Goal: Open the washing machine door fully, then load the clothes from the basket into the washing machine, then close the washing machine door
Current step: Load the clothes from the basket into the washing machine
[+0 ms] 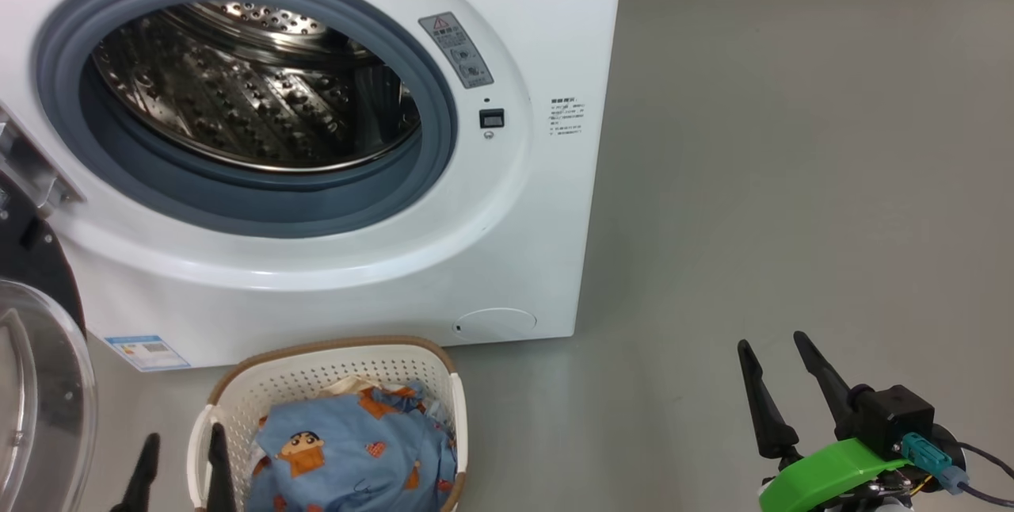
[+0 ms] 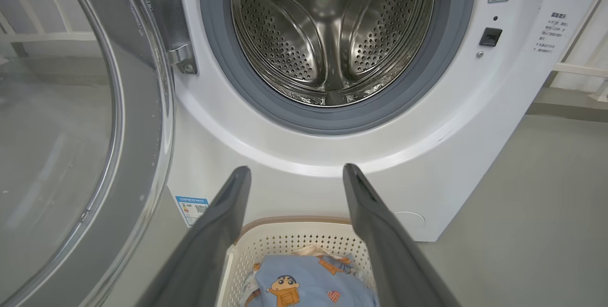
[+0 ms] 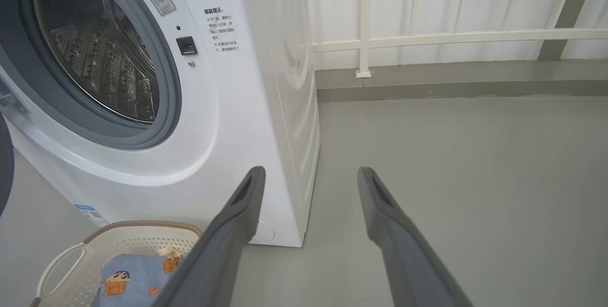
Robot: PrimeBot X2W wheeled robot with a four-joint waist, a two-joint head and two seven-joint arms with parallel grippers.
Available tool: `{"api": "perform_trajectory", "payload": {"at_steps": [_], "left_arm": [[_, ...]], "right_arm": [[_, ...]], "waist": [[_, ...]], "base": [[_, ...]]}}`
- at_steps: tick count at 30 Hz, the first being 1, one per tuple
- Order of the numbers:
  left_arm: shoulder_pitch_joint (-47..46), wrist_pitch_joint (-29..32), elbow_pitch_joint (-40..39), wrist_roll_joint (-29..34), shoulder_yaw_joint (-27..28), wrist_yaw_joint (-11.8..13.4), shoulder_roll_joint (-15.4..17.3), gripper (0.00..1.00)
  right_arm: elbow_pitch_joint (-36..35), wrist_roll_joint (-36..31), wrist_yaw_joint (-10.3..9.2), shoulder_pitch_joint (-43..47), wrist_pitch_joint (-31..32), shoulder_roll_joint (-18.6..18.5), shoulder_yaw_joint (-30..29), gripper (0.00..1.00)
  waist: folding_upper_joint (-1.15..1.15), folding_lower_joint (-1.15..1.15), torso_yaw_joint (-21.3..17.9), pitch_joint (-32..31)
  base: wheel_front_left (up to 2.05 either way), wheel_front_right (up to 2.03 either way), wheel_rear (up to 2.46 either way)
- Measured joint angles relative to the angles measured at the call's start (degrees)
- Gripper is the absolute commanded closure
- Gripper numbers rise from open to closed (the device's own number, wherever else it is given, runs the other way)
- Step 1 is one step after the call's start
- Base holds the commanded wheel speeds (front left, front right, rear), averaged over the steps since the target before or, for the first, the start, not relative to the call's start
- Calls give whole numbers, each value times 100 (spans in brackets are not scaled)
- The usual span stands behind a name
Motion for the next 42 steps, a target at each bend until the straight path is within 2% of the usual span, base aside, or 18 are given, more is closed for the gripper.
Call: {"api": "perform_trajectory", "payload": {"at_steps": [14, 24, 42], "left_arm": [[-331, 0, 567, -304, -424, -66, 2, 0], [-1280, 1, 1402, -468, -688, -149, 26, 0], [-2961, 0, 2721, -1190, -1272, -151, 720, 0]], "right_arm": [[-60, 0, 0, -278, 0, 0, -20, 0], [-281, 0, 0, -631, -1, -3, -13, 0], [-615, 0, 0, -1014, -1, -7, -36, 0]], "waist": [[0, 0, -61, 588], [0, 0, -161, 1310], [0, 0, -482, 2765]], "base": [[0, 0, 0], [0, 0, 0], [0, 0, 0]]}}
